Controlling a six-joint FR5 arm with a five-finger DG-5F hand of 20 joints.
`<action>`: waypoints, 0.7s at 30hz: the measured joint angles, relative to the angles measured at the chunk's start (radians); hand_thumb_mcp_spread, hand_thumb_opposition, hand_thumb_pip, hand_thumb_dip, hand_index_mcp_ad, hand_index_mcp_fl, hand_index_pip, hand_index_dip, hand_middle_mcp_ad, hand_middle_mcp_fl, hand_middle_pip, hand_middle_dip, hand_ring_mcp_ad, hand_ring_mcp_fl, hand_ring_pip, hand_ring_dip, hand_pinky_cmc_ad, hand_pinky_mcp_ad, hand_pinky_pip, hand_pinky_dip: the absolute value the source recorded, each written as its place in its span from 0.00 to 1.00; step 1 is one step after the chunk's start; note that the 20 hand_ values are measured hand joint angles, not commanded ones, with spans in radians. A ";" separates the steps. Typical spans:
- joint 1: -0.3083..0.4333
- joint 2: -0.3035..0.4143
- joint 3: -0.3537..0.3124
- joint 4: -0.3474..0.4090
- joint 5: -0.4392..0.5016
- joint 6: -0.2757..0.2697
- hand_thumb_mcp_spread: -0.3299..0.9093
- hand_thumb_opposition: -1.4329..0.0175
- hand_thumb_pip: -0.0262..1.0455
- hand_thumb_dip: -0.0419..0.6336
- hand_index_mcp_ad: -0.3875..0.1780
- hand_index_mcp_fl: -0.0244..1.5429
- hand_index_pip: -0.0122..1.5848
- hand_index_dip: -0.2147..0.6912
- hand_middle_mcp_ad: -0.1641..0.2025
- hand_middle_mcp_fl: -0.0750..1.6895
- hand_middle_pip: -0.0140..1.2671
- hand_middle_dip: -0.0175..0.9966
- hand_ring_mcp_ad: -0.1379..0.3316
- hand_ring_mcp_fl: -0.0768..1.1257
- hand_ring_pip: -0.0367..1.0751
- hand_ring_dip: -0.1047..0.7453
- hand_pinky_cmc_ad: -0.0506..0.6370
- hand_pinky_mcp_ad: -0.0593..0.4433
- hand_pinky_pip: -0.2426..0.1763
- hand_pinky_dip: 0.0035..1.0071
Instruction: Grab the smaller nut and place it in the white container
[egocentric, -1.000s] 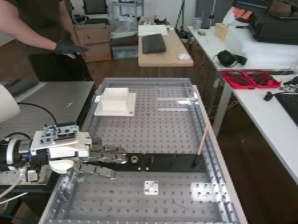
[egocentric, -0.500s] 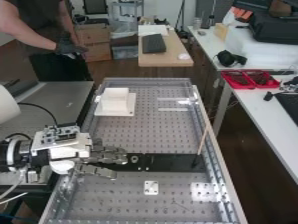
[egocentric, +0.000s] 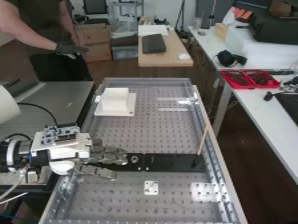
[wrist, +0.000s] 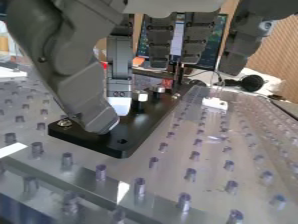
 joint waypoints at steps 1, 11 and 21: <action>0.000 -0.001 0.001 -0.001 0.000 0.000 0.58 0.39 0.78 0.44 0.45 0.02 0.98 0.46 0.63 0.06 0.11 0.24 0.57 0.07 0.11 0.27 0.56 0.70 0.55 0.18; 0.002 -0.006 0.007 -0.006 -0.001 -0.005 0.58 0.39 0.78 0.44 0.45 0.02 0.98 0.46 0.63 0.06 0.11 0.24 0.56 0.07 0.11 0.27 0.56 0.70 0.55 0.18; 0.002 -0.003 0.004 0.000 0.000 0.004 0.58 0.39 0.78 0.44 0.45 0.02 0.98 0.45 0.63 0.06 0.11 0.24 0.56 0.07 0.11 0.27 0.56 0.70 0.55 0.18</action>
